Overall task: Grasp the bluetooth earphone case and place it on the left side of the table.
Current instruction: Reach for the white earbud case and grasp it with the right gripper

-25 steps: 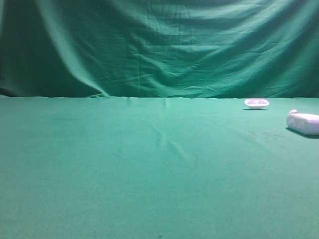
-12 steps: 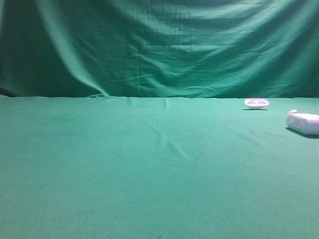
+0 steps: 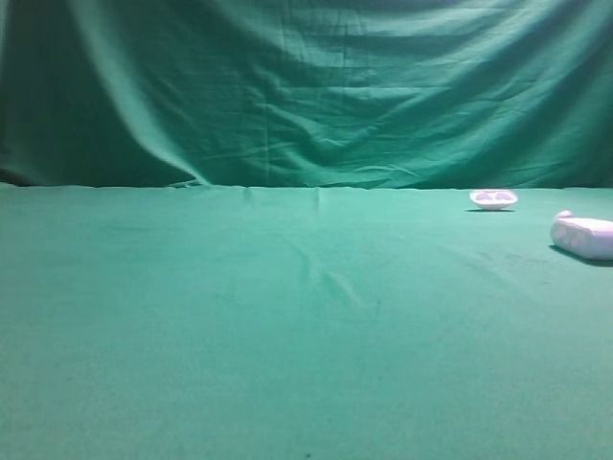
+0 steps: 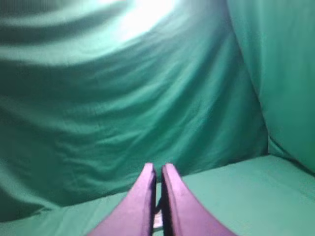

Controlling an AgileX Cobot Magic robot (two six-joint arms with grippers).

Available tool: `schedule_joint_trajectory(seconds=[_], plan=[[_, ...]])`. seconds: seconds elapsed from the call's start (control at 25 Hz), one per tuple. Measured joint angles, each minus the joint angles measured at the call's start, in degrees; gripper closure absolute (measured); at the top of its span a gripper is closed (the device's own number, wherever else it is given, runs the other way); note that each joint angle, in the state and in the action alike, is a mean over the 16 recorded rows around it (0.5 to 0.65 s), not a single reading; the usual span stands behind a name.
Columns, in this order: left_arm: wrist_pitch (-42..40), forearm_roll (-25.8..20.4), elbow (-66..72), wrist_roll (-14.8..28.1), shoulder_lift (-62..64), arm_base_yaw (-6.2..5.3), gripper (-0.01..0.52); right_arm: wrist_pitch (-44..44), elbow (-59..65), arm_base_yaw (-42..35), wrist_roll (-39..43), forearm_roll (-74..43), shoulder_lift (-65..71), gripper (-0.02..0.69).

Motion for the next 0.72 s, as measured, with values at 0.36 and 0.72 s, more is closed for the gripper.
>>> schedule_joint_trajectory(seconds=[0.36,0.72], plan=[[0.0,0.0,0.0,0.0,0.0,0.00,0.514,14.6,-12.0,0.0,-4.0,0.1,18.9,0.665],[0.0,0.0,0.0,0.0,0.0,0.00,0.514,33.3,-25.6,0.0,-5.5,-0.2,40.4,0.665]])
